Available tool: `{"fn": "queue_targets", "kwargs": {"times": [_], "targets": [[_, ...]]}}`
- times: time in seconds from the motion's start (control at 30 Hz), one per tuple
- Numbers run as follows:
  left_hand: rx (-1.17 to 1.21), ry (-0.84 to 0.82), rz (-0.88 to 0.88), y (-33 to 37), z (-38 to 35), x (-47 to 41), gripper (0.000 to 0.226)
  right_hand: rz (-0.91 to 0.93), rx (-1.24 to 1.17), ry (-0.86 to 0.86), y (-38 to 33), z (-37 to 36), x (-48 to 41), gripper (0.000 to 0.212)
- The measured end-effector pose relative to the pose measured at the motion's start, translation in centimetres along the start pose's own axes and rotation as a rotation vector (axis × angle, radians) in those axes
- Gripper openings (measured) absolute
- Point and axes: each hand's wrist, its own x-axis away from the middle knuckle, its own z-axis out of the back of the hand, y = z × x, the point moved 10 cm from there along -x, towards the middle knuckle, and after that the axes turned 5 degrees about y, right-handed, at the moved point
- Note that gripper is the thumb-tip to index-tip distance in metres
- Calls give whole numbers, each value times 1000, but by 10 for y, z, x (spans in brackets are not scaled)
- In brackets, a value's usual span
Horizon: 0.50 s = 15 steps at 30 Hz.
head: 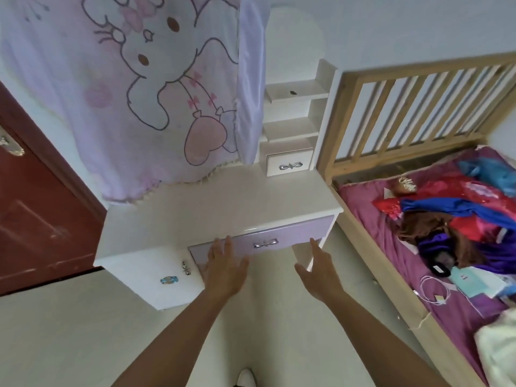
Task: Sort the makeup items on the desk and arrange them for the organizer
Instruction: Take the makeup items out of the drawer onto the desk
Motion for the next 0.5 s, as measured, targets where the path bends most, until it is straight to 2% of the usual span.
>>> {"fn": "queue_targets", "kwargs": {"times": [0.2,0.4,0.5], "targets": [[-155,-79,-38,10,-49,-90,78,-102,-12,-194,24,-53,-97,78],[-261,-87,45,-7,-95,-140,83,-313,-196,-375,56,-123,-179,72],[-373,-110,17,-16,-123,-170,82,-396,-277,-446,69,-156,-209,69]]}}
